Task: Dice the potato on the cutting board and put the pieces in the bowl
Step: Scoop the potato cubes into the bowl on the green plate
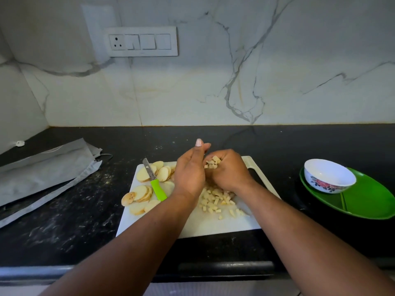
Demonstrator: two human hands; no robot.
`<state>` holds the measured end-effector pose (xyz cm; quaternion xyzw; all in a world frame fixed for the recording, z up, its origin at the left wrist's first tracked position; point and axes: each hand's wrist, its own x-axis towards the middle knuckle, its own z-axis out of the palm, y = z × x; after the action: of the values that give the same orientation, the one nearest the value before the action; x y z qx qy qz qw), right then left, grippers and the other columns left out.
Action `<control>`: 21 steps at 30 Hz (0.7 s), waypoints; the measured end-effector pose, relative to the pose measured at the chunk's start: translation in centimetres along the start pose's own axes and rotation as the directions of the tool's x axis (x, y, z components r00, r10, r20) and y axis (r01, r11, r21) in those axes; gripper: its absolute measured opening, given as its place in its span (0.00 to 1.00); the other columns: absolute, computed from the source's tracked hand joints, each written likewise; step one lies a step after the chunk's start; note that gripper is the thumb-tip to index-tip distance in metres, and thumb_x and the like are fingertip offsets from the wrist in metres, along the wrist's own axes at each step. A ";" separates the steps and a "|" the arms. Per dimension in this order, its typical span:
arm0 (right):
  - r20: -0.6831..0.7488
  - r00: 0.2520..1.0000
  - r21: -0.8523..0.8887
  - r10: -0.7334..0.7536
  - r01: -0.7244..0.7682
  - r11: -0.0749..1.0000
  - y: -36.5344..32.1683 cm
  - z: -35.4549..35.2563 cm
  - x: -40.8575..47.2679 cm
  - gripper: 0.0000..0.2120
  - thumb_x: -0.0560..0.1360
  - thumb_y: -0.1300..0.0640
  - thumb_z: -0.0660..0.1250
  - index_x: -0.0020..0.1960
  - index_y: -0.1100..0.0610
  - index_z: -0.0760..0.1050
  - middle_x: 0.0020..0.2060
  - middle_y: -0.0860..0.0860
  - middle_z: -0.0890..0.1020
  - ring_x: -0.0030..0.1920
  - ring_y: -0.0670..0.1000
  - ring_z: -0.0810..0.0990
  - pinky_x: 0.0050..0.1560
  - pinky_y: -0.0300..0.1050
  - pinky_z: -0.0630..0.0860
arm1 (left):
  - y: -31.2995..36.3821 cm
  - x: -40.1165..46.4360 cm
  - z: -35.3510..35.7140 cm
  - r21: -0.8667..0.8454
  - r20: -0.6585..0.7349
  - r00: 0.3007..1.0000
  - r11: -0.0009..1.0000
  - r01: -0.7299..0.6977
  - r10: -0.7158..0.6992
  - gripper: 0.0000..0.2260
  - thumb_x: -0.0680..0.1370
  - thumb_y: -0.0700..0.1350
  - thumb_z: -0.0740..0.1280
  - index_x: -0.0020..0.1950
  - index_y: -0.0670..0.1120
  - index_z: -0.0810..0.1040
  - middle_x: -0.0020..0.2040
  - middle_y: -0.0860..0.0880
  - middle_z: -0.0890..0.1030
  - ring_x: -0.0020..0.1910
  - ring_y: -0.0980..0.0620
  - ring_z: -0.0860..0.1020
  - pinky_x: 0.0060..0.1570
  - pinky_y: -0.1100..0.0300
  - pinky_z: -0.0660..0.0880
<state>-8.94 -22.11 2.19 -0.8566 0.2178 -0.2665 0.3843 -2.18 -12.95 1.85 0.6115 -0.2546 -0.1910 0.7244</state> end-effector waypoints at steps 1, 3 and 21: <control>-0.017 1.000 0.054 0.013 -0.013 0.998 -0.2 -0.2 0.1 0.05 0.70 0.58 0.73 0.36 0.52 0.82 0.31 0.47 0.84 0.33 0.48 0.82 0.37 0.53 0.81 | 0.3 0.3 0.4 -0.002 0.013 1.000 1.000 0.003 -0.003 0.22 0.84 0.62 0.60 0.60 0.49 0.86 0.56 0.53 0.87 0.60 0.56 0.82 0.68 0.53 0.75; -0.055 0.996 0.206 0.068 -0.055 0.977 -0.7 -0.9 -0.1 0.08 0.72 0.59 0.71 0.34 0.54 0.80 0.28 0.48 0.81 0.29 0.48 0.80 0.30 0.48 0.76 | 1.0 0.7 1.9 -0.013 0.016 0.999 0.999 0.035 -0.035 0.20 0.84 0.61 0.61 0.58 0.49 0.86 0.55 0.51 0.87 0.59 0.55 0.83 0.67 0.51 0.77; -0.361 0.806 0.574 0.469 -0.204 0.793 5.4 -18.9 -3.6 0.10 0.73 0.53 0.71 0.46 0.60 0.82 0.40 0.55 0.86 0.41 0.55 0.84 0.39 0.47 0.76 | 3.0 -2.8 24.7 -0.373 0.290 0.924 0.859 0.351 -0.251 0.20 0.86 0.58 0.60 0.51 0.47 0.87 0.48 0.47 0.88 0.53 0.50 0.85 0.58 0.51 0.81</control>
<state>-24.43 -33.54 7.62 -0.5739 0.3828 -0.4448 0.5712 -19.41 -30.19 7.46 0.4479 -0.1910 -0.4223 0.7646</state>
